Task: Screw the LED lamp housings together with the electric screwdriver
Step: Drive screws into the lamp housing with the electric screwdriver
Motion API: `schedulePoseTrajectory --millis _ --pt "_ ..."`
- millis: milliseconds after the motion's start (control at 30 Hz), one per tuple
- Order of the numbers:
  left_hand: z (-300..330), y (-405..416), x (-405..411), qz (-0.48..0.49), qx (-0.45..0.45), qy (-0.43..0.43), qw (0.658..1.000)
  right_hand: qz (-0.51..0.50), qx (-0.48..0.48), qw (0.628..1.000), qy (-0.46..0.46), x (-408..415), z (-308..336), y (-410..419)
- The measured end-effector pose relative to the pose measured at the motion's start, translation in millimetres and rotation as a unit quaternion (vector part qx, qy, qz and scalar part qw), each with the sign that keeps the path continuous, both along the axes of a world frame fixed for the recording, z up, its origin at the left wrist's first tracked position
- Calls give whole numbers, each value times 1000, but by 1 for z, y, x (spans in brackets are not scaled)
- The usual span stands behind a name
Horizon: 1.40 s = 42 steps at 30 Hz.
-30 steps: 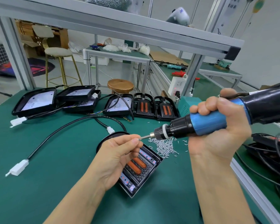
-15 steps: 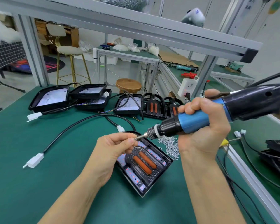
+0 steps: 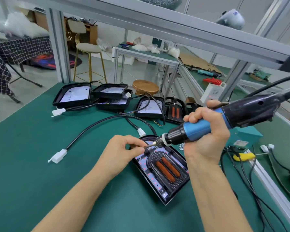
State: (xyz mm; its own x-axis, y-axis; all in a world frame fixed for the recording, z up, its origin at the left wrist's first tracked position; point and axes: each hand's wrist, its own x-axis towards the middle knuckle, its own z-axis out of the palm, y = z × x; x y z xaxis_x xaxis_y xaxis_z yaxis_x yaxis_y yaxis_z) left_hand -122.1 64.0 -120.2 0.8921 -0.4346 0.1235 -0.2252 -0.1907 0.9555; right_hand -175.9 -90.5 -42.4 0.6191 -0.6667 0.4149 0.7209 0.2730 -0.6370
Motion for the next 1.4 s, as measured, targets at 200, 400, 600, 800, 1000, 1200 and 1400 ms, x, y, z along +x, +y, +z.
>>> schedulePoseTrajectory --millis 200,400,600,800,1000,1200,1400 --pt "-5 -3 0 1 45 -8 999 -6 -18 1000 18 2 -8 -6" --pt "-9 7 2 33 107 -26 993 -9 -51 998 41 6 -20 -4" --pt "-8 0 -2 34 203 -119 971 1 -71 995 66 10 -29 6" --pt "-8 -12 -3 26 291 -174 940 8 -107 992 68 10 -30 12" --pt "-4 -21 -3 41 366 -200 908 15 -115 992 53 6 -30 14" --pt "-6 -26 -1 58 396 -179 899 -11 -43 998 52 5 -27 3" --pt "-3 -23 -2 44 390 -182 902 -28 -18 999 27 -4 -14 -18"
